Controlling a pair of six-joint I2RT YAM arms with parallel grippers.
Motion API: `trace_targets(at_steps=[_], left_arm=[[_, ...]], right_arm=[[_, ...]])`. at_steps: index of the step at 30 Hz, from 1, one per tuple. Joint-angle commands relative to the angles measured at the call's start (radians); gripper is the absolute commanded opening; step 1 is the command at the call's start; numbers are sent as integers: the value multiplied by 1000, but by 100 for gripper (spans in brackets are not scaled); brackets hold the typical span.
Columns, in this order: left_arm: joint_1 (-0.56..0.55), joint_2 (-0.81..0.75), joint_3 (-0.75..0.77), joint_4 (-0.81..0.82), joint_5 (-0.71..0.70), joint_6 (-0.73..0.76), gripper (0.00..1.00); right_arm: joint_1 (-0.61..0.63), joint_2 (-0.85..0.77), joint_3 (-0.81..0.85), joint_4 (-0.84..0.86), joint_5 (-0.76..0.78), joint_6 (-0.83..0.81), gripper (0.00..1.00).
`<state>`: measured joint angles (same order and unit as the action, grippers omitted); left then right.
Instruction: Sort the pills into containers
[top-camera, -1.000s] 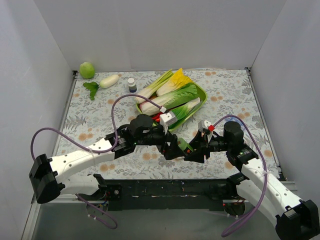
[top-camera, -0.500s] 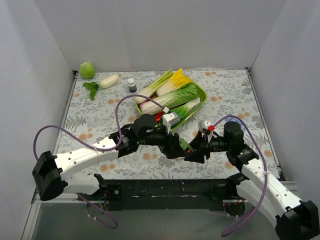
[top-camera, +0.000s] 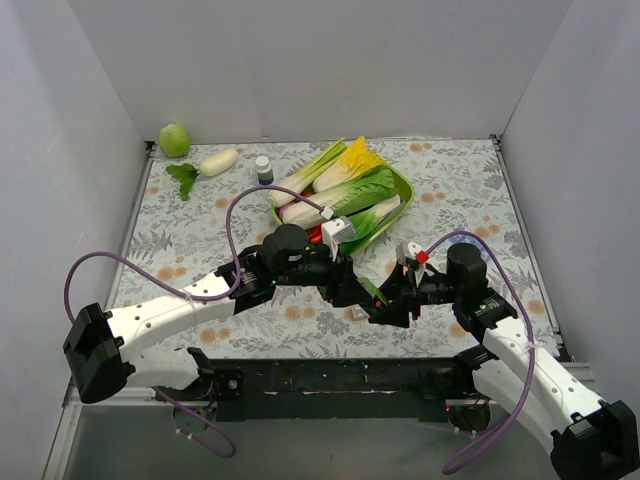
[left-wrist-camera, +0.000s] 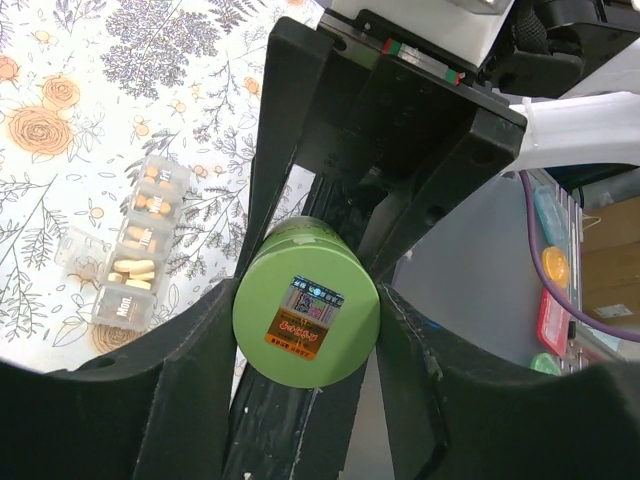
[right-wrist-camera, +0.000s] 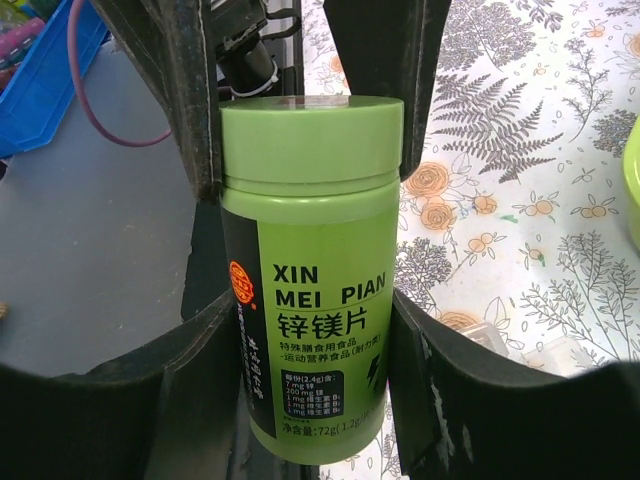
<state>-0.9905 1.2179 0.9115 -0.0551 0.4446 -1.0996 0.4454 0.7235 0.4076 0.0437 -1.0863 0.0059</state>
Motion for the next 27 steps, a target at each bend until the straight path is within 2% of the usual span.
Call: trace_targets(at_steps=[1, 3, 4, 6, 7, 8, 11, 14, 19, 23, 27], left_arm=[[6, -33, 7, -8, 14, -22, 0], [27, -57, -8, -29, -35, -57, 0], [38, -72, -26, -55, -43, -71, 0], [73, -119, -43, -87, -73, -120, 0], [88, -135, -62, -129, -78, -132, 0], [122, -164, -71, -152, -86, -144, 0], [208, -204, -117, -259, -144, -180, 0], [306, -228, -151, -374, -243, -194, 0], [443, -224, -177, -483, -432, -197, 0], [614, -199, -195, -465, -547, -136, 0], [723, -157, -186, -402, -552, -79, 0]], right_arm=[[-1, -6, 28, 10, -1, -41, 12], [-1, -9, 34, -23, 12, -67, 30], [-1, -13, 37, -39, 29, -107, 49], [-2, -16, 57, -92, 55, -167, 69], [-1, -19, 65, -138, 96, -196, 85], [-2, -16, 72, -169, 123, -266, 90], [-1, -1, 108, -295, 215, -444, 95], [-2, 10, 126, -372, 319, -539, 96], [-5, 30, 160, -505, 410, -812, 97], [-30, 80, 183, -626, 439, -1006, 98], [-54, 180, 195, -764, 437, -1222, 97]])
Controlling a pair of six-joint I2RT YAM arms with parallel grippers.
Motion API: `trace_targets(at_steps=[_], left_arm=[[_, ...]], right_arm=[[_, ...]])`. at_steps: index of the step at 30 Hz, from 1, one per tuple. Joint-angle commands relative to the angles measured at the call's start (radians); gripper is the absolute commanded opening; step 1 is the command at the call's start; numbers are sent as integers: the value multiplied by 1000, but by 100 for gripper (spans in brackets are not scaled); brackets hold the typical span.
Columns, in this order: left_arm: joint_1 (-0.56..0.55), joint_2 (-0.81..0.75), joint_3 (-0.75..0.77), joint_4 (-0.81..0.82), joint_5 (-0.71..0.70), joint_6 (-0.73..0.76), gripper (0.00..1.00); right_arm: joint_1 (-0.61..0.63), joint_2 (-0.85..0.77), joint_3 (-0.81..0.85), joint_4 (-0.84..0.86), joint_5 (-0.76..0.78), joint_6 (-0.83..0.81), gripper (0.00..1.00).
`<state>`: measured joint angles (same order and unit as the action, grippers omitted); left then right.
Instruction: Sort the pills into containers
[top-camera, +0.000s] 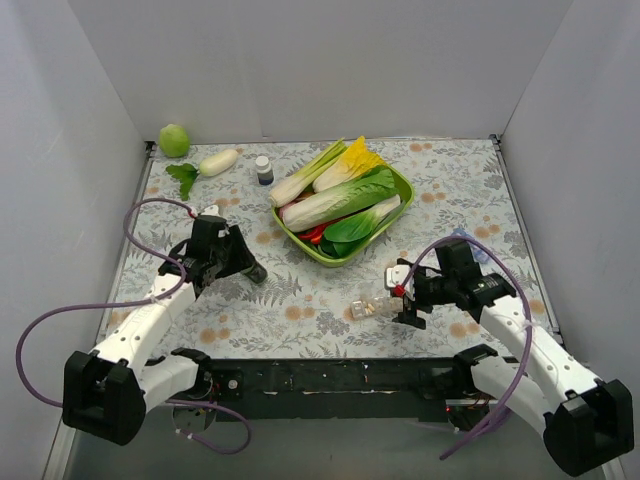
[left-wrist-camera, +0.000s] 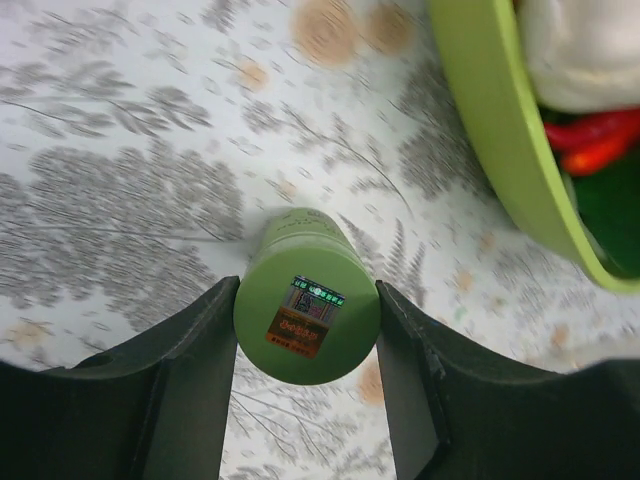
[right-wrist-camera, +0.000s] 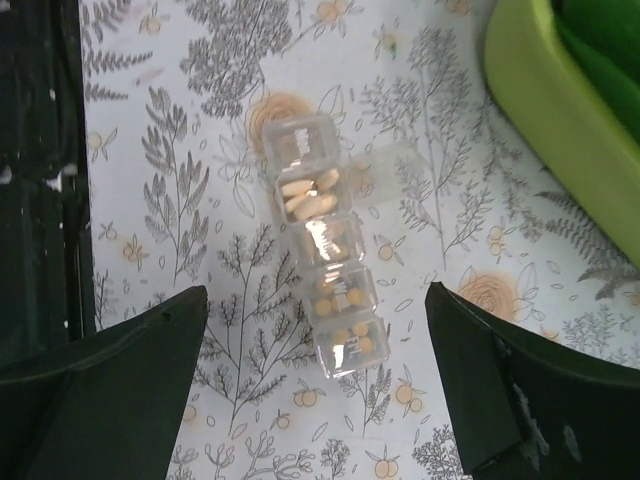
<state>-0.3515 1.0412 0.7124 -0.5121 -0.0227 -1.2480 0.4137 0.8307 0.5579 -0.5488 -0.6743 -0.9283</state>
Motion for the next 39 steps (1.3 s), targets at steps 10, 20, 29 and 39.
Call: trace_targets(at_steps=[10, 20, 29, 39], left_arm=[[212, 157, 53, 109, -105, 156, 0], [220, 134, 48, 107, -79, 170, 30], [220, 158, 62, 104, -49, 188, 33], [218, 175, 93, 92, -20, 202, 39]], right_arm=[[-72, 313, 63, -134, -10, -534, 94], [-72, 473, 103, -68, -33, -498, 86], [-72, 455, 89, -82, -62, -486, 83], [-70, 399, 45, -31, -53, -439, 83]])
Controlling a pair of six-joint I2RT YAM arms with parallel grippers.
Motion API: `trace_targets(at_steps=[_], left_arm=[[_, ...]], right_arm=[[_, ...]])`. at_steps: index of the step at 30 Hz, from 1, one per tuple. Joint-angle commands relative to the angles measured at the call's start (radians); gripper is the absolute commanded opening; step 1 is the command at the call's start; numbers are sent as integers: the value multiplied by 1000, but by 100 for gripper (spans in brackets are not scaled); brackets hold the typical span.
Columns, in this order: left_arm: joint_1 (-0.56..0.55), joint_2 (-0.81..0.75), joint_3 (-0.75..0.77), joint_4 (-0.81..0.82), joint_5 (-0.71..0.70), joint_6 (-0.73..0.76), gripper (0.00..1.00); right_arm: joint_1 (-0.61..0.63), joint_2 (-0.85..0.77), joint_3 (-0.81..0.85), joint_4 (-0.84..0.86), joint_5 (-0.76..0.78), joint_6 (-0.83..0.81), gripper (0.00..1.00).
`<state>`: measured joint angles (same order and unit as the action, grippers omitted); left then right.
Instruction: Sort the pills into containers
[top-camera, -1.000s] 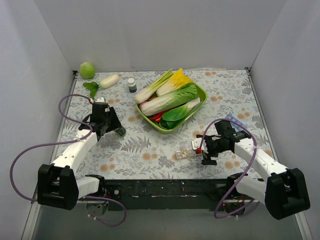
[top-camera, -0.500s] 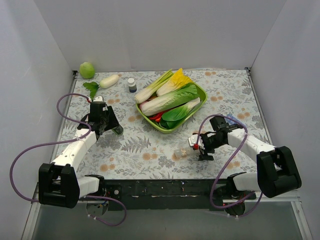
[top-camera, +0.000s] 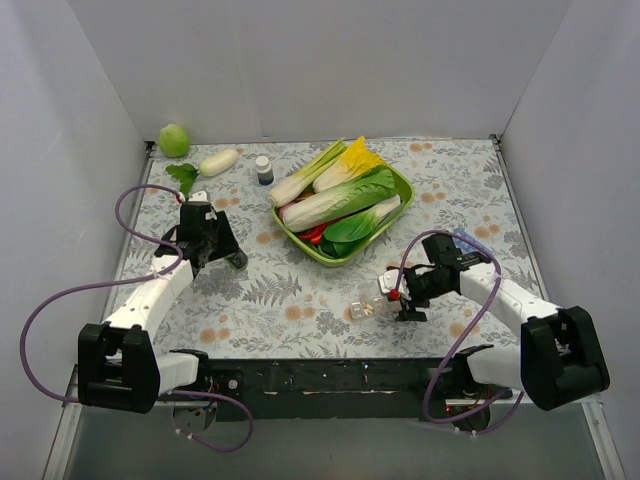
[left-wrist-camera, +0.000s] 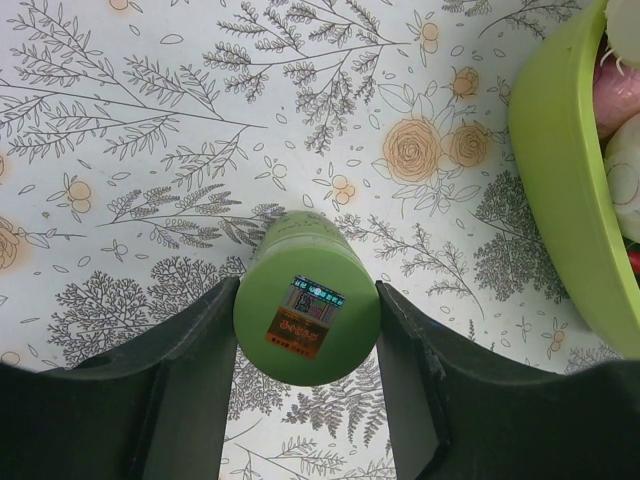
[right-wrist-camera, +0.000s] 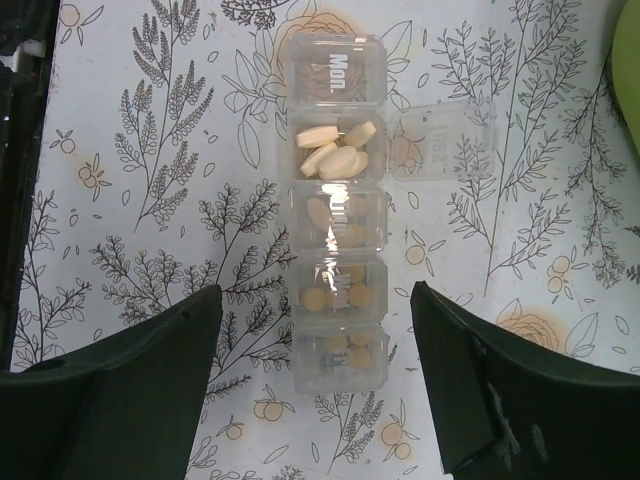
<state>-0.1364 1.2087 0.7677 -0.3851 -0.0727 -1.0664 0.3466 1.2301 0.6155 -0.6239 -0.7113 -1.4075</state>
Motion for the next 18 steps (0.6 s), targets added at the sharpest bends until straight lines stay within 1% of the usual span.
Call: trace_targets(at_steps=[1, 5, 6, 7, 12, 18], left_arm=[[3, 14, 44, -41, 34, 22, 41], [4, 26, 67, -63, 50, 26, 50], [4, 28, 71, -66, 50, 26, 55], [3, 28, 74, -69, 51, 26, 57], [4, 23, 84, -77, 53, 28, 59], [4, 17, 97, -89, 71, 26, 64]], right_arm=[[-4, 8, -10, 50, -14, 57, 83], [-3, 57, 10, 76, 4, 82, 83], [-4, 71, 12, 79, 12, 82, 82], [-3, 77, 12, 88, 13, 85, 82], [-3, 98, 7, 90, 13, 81, 79], [-4, 101, -10, 87, 9, 65, 75]])
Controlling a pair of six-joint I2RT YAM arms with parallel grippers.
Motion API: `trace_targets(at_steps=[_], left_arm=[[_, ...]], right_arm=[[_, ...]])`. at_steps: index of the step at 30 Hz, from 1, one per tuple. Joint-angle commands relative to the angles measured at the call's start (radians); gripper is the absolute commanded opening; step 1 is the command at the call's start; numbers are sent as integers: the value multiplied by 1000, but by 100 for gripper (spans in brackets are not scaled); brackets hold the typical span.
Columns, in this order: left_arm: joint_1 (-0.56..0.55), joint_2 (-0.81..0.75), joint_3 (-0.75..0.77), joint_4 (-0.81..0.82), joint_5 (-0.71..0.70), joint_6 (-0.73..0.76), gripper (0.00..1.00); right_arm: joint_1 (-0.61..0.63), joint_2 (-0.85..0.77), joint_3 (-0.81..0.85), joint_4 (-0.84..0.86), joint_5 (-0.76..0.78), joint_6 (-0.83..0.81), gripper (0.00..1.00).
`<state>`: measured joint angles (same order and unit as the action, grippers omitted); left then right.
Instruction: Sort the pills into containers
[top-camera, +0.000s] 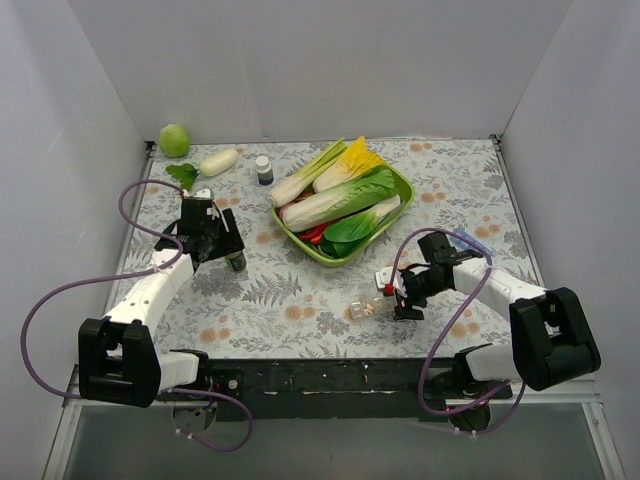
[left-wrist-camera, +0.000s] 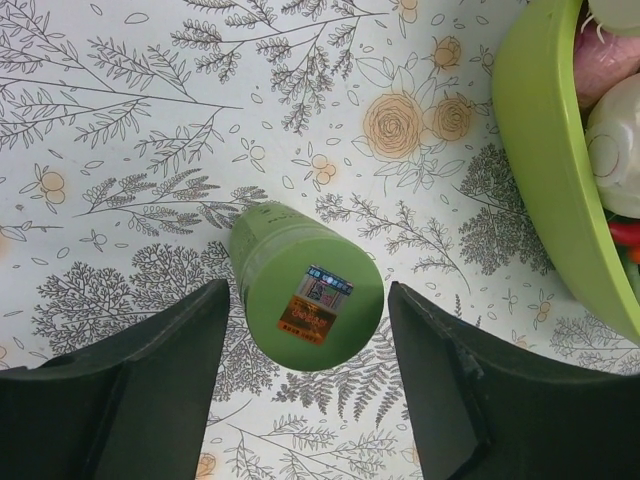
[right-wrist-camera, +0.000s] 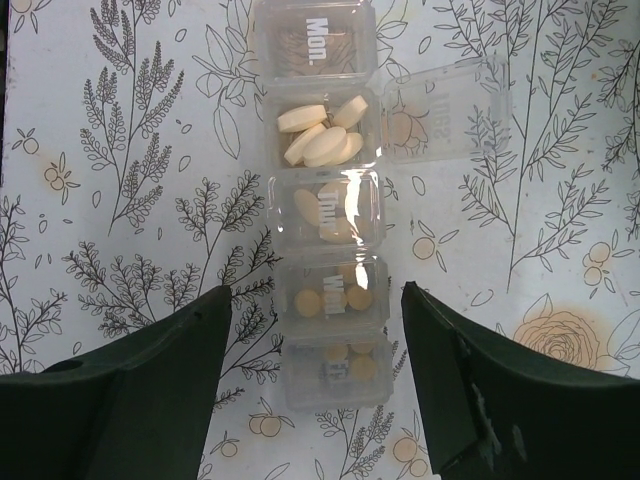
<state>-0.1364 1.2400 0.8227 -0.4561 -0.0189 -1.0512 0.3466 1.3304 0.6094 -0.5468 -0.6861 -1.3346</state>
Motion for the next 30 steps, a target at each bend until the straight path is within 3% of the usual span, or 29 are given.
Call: trace_targets(at_steps=[1, 6, 9, 11, 14, 16, 20, 21, 24, 30], left_arm=[[4, -16, 46, -23, 19, 14, 67], [4, -45, 82, -64, 17, 23, 80], [4, -105, 117, -79, 114, 60, 92], [3, -166, 127, -78, 291, 120, 98], [-3, -233, 101, -46, 637, 189, 98], [-57, -264, 40, -9, 744, 229, 98], [-302, -352, -104, 107, 680, 258, 98], [-393, -362, -137, 197, 672, 260, 98], [-520, -390, -262, 389, 648, 289, 98], [-620, -257, -378, 684, 643, 367, 98]], right_arm=[[-3, 1, -3, 10, -16, -8, 75], [-4, 9, -5, 8, -13, -11, 71], [-4, 19, -5, 1, -13, -20, 65], [-1, 29, -5, -7, -16, -31, 61], [2, 29, -7, -19, -23, -43, 53], [5, 27, -10, -18, -24, -43, 49], [15, 10, -25, -13, -18, -52, 43], [18, 7, -28, -16, -18, -58, 40], [34, -13, -42, -38, -21, -89, 37], [94, -48, -79, -47, -23, -114, 30]])
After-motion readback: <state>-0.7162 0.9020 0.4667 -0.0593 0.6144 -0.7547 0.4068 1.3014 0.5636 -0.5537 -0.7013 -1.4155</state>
